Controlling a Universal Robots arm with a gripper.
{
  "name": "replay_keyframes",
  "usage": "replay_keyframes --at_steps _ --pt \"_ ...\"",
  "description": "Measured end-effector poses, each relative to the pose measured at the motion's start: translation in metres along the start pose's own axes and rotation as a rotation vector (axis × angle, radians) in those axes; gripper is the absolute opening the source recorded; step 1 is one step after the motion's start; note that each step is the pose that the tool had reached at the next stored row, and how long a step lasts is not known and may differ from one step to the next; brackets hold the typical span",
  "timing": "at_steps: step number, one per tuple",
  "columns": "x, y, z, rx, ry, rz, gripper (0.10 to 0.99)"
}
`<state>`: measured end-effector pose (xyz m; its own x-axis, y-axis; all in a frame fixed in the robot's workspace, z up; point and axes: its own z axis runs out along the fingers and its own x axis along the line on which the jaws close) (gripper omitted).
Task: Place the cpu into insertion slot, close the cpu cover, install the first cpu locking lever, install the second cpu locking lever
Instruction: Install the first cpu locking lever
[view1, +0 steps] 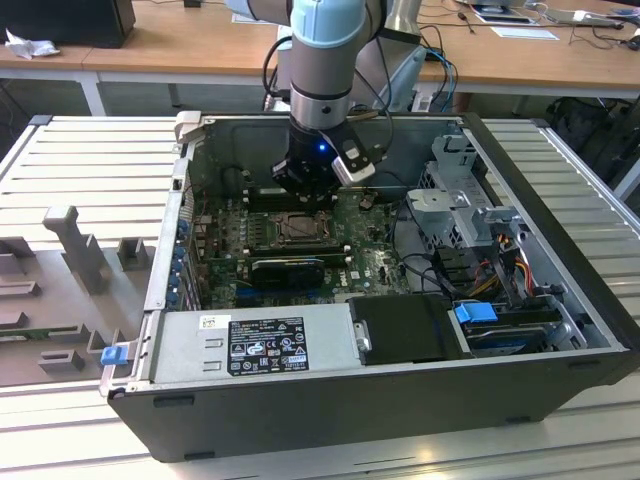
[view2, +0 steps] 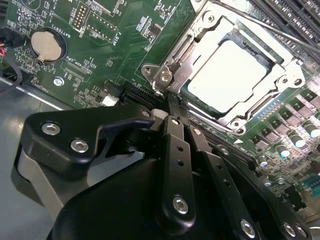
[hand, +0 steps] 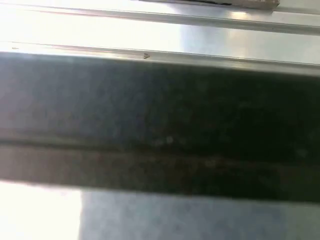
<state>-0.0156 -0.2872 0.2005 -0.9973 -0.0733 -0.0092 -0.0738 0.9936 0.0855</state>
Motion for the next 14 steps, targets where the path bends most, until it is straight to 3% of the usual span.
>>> replay_keyframes --at_steps 3,9,14 --pt "-0.0002 0.0004 -0.0021 -0.002 -0.0007 0.0 0.106" --pt "-0.0003 0.0016 -0.0186 0.0 0.0001 0.0 0.106" --pt "0.0 -0.0019 -0.0193 0.0 0.0 0.0 0.106"
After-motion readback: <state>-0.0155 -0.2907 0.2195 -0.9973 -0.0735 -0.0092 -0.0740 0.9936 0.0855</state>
